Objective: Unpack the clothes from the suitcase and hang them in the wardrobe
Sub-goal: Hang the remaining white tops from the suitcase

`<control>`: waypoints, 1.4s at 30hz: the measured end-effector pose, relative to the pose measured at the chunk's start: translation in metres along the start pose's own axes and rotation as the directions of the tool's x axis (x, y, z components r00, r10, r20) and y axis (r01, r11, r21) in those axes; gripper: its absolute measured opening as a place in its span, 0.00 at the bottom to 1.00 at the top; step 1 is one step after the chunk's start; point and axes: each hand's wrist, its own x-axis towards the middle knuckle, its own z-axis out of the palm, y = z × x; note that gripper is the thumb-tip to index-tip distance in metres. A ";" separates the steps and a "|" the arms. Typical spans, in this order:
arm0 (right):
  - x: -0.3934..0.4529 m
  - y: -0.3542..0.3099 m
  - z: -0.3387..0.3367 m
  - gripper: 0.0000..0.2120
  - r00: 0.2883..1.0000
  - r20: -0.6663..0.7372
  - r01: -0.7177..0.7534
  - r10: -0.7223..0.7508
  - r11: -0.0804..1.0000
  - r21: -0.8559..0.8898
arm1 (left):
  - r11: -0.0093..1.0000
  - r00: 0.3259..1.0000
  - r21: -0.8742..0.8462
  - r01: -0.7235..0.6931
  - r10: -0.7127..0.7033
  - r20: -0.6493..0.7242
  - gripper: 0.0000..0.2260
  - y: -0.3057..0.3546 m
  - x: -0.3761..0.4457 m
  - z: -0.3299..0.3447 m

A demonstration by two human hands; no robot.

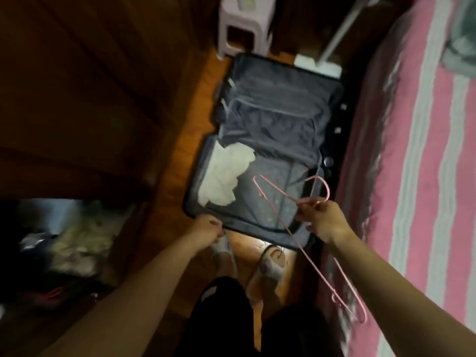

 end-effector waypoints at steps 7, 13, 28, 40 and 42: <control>0.136 0.121 0.068 0.09 0.977 -0.183 -0.097 0.108 0.993 0.065 | 0.896 0.994 0.443 -0.013 -0.038 0.105 0.11 -0.095 0.248 0.071; 0.253 0.173 0.135 0.08 0.967 -0.253 0.004 0.040 0.985 0.173 | 0.905 0.993 0.423 -0.043 0.085 -0.083 0.19 -0.095 0.414 0.084; 0.251 0.190 0.122 0.08 0.948 -0.293 -0.083 0.125 0.985 0.154 | 0.659 0.871 0.739 -0.137 0.436 -0.227 0.09 -0.036 0.436 0.074; 0.060 0.029 -0.057 0.07 0.950 -0.192 0.228 -0.247 0.967 -0.115 | 0.804 0.867 -0.349 -0.482 0.379 -0.323 0.11 0.170 0.008 -0.069; 0.038 0.005 -0.086 0.18 0.929 -0.138 0.325 -0.343 0.935 -0.140 | 0.747 0.828 -0.368 -0.554 0.445 -0.342 0.13 0.205 -0.072 -0.091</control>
